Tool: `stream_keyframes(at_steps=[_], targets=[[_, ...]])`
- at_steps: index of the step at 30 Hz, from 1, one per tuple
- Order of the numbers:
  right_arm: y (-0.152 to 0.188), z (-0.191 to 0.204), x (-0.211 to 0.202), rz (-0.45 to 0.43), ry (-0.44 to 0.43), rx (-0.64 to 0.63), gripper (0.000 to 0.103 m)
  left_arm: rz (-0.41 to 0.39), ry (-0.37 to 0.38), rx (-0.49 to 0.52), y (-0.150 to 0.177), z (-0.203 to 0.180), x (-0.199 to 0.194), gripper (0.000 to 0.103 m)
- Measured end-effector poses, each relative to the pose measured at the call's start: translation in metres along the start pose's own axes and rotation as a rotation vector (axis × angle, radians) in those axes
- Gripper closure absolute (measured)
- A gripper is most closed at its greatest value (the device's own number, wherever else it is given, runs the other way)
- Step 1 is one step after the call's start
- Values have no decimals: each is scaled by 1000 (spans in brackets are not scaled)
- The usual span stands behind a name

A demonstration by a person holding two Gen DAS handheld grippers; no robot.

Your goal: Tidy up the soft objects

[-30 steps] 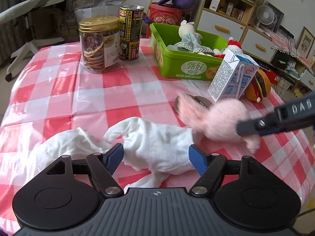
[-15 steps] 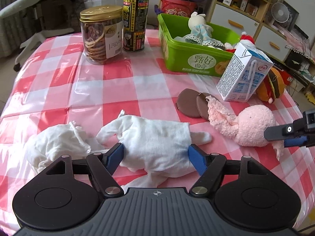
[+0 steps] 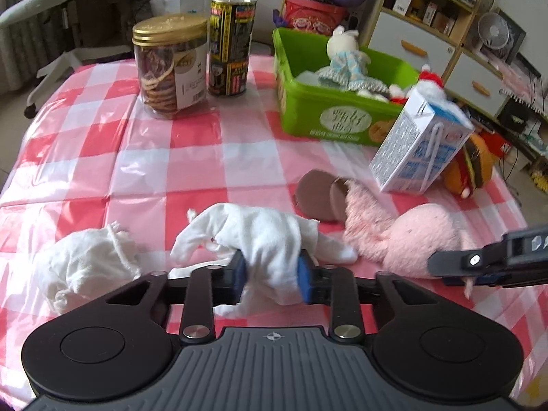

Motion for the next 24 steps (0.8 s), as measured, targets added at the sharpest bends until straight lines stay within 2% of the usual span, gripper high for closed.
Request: stream_keyframes(at_steps=[2, 6, 14, 15, 17, 19, 20, 24], targets=[[-3, -2, -3, -9, -2, 7, 94, -15, 13, -14, -3, -2, -5, 77], [-3, -2, -12, -17, -31, 23, 103, -38, 36, -20, -8, -3, -13, 78], [-3, 9, -16, -40, -35, -64, 103, -1, 41, -75, -9, 7, -16, 78], [-2, 12, -17, -53, -27, -83, 99, 6, 41, -78, -8, 8, -16, 78], [-2, 19, -21, -90, -2, -134, 80, 22, 40, -76, -6, 11, -15, 78], [-1, 28, -24, -127, 33, -201, 70, 34, 38, -71, -4, 13, -13, 78], [0, 32, -24, -136, 43, -228, 67, 38, 37, -71, -4, 14, -13, 78], [4, 44, -16, -129, 88, -327, 67, 45, 45, -87, -3, 18, -15, 78]])
Point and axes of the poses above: each gripper's, at about its wrist camera, not at the fingertips, and x roughly the way its jaws point, z to its left, y to its underside, the point moved 4 cm from there along x, roughly the way its jaws point, and after that the axes turned 2 degrees about z, right-handed, at the moved point
